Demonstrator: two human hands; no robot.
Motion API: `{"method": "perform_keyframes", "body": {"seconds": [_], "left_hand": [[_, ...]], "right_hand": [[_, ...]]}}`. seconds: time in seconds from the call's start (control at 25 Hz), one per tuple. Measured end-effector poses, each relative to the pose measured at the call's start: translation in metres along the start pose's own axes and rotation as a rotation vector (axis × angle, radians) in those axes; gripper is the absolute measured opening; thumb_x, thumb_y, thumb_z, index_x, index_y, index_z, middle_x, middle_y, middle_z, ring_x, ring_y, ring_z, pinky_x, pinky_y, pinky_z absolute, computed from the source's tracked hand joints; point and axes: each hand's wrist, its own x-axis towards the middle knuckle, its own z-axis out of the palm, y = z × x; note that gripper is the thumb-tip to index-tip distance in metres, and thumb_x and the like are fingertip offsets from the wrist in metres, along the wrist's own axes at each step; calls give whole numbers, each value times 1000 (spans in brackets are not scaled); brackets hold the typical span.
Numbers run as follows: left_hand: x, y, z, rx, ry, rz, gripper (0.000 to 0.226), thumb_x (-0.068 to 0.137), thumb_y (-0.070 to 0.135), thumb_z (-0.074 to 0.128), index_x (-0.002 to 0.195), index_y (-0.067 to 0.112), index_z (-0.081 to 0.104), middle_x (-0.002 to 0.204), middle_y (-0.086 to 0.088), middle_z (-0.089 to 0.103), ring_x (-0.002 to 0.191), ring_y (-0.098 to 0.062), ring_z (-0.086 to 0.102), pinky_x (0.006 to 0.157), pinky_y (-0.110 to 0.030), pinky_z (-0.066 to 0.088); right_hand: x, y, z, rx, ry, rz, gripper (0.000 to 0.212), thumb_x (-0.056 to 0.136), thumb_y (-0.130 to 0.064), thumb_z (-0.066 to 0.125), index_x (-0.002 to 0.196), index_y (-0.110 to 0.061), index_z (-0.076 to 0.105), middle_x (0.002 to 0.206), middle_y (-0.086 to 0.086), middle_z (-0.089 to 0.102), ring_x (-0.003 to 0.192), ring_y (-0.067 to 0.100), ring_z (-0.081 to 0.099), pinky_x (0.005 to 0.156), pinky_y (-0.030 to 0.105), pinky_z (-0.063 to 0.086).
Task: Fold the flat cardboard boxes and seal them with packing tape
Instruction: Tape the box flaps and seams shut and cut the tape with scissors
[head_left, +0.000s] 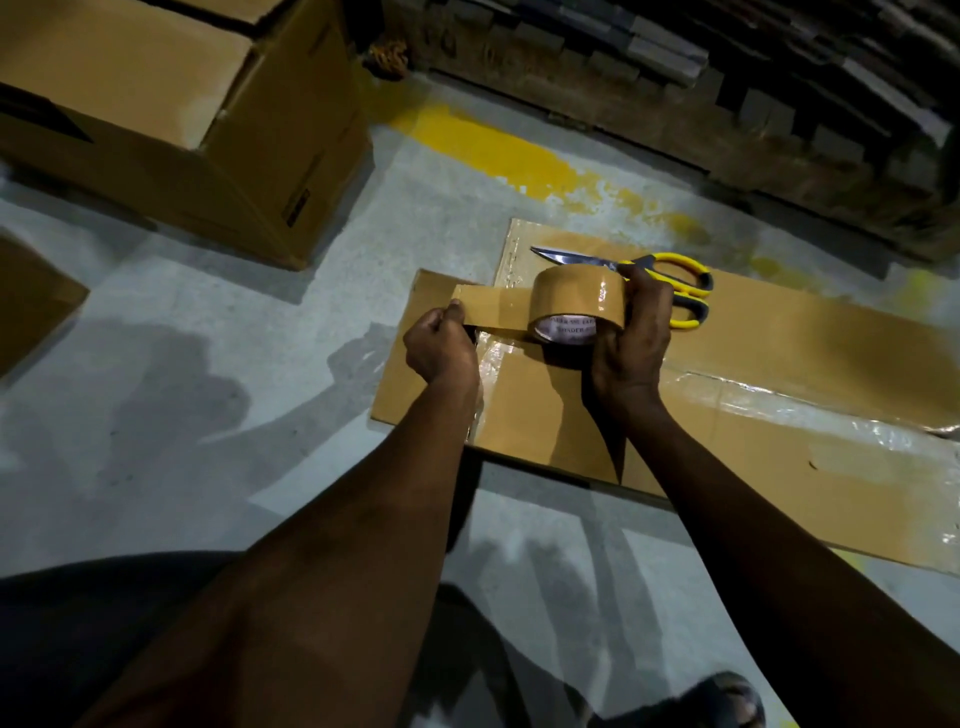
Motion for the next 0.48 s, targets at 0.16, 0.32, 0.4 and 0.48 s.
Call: {"method": "perform_keyframes", "body": {"seconds": [0.16,0.32,0.4,0.48], "left_hand": [[0,-2,-1,43,-19,37,27,87,14,68,60,18,63,64,2,61,72,-20,62,68,-33,54],[-2,-3,0,233,-29,75,18,90,19,66,72,16,65,63,6,58,64,-12,57,57,-20,45],[1,-5,0,280,-33,73,16,90,21,66,76,13,69,67,3,61,68,-15,60,57,-21,44],[0,-4,0,331,-32,77,16,90,22,66,85,8,73,78,-2,68,74,-19,64,62,-23,44]], "right_hand": [[0,2,-4,-15,-37,-45,44,82,-14,44,120,7,53,112,24,50,103,10,43,86,23,38],[-3,12,-8,-56,-95,-72,45,82,-15,72,120,1,53,111,26,49,98,12,43,78,22,35],[-4,15,-8,-87,-109,-95,50,79,-19,75,120,-3,52,112,26,48,97,20,47,76,21,33],[-4,16,-8,-104,-110,-107,50,79,-17,74,121,-6,50,112,27,48,96,23,47,73,22,33]]}}
